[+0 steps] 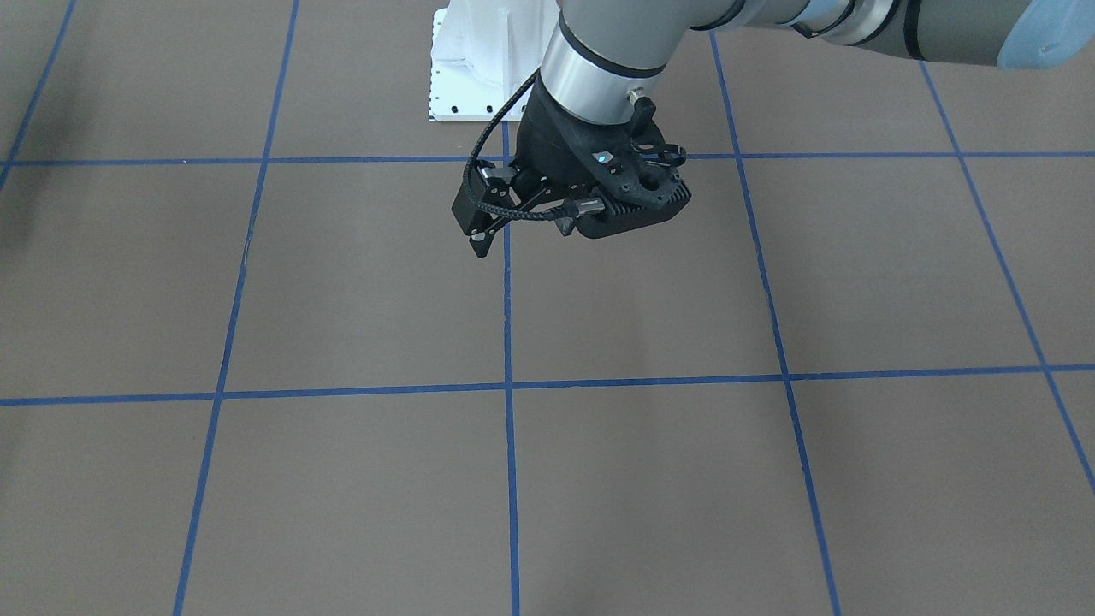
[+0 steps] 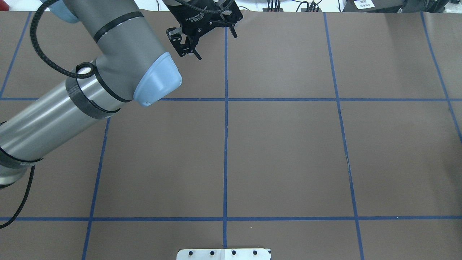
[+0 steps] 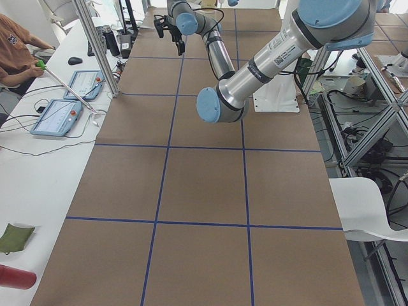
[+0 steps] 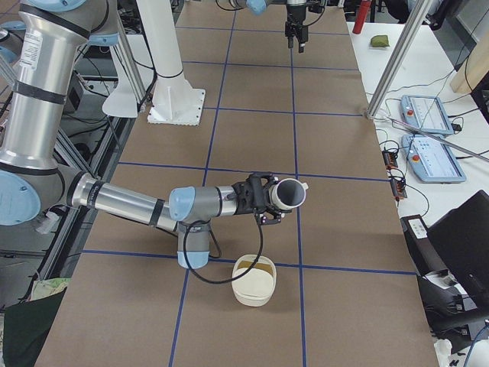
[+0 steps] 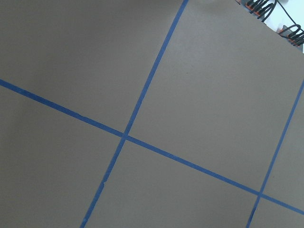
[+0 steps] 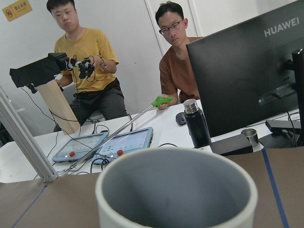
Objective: Left arm hands cup to right arm to dump lemon
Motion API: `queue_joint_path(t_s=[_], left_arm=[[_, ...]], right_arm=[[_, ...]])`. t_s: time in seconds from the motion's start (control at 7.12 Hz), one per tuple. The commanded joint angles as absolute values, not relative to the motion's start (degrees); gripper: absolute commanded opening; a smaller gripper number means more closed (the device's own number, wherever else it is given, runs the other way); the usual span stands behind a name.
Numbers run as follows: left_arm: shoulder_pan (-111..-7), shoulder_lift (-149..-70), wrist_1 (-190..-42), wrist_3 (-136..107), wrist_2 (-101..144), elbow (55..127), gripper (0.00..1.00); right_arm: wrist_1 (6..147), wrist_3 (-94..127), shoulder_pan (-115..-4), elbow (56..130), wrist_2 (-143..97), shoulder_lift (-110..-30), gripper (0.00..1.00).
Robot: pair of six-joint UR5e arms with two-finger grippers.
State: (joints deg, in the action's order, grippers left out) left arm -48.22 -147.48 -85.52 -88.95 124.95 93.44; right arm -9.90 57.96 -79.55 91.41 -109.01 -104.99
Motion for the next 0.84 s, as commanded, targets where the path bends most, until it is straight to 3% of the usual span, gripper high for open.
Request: queue_joint_path(t_s=[0.0,0.7], left_arm=[[-48.2,-147.0,-85.5,-88.9,125.0,93.7,1.00],[-48.1,-147.0,-86.0,-88.6,125.4,93.5,1.00]], right_arm=[[5.8,46.1,-78.8,96.7,-109.1,-99.3,0.28],[27.2,25.1,-61.5,96.9,-84.5,-86.7,0.27]])
